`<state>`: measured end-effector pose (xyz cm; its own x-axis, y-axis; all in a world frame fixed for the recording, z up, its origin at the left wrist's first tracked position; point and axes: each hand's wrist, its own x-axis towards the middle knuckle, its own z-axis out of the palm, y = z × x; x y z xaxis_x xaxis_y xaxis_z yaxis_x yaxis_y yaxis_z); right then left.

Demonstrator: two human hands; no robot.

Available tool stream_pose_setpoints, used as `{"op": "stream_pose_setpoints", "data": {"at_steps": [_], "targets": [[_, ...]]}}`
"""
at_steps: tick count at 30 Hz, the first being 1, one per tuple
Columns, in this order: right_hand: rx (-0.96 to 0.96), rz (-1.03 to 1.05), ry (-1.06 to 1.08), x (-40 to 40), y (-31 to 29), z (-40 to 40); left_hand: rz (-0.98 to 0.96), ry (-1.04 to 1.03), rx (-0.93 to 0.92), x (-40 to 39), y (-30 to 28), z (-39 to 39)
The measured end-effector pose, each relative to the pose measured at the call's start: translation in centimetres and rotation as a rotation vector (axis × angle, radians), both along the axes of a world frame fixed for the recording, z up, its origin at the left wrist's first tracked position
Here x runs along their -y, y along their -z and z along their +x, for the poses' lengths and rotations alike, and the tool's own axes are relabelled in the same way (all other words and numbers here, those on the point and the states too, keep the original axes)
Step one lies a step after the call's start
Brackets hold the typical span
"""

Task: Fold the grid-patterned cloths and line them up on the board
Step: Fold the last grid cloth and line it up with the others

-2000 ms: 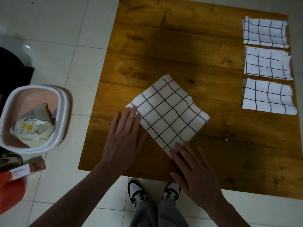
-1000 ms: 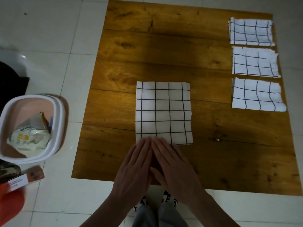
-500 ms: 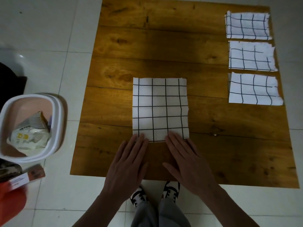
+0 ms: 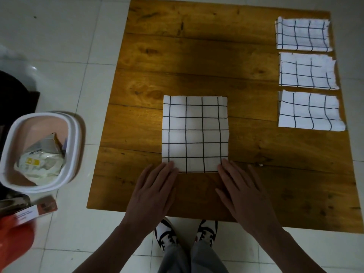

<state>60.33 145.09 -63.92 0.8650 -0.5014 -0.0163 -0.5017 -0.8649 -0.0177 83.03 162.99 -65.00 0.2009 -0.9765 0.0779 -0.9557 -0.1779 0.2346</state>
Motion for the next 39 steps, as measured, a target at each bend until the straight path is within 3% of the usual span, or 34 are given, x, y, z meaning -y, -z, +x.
{"op": "stream_pose_setpoints", "data": {"at_steps": [3,9,14,19,29,34,39], "targets": [[0.062,-0.072,-0.064,1.3,-0.1,0.7,-0.07,0.032,0.058,1.6,-1.1,0.8],[0.13,-0.163,-0.183,2.9,-0.3,1.9,0.091,0.152,0.132,2.9,-2.1,3.1],[0.17,-0.154,-0.209,3.4,-0.1,2.3,0.024,0.196,0.11,3.1,-2.1,3.4],[0.194,-0.033,-0.174,3.1,-0.7,2.5,-0.133,0.103,-0.005,2.6,-1.7,2.5],[0.322,0.124,-0.186,1.7,-0.9,1.2,-0.179,0.077,-0.261,0.8,-2.5,1.1],[0.293,0.265,-0.3,1.8,-2.1,-0.2,-0.065,0.052,-0.203,-0.2,-1.7,2.7],[0.306,0.327,-0.306,1.7,-3.4,-0.9,-0.083,0.063,-0.223,-0.2,-1.7,3.8]]}}
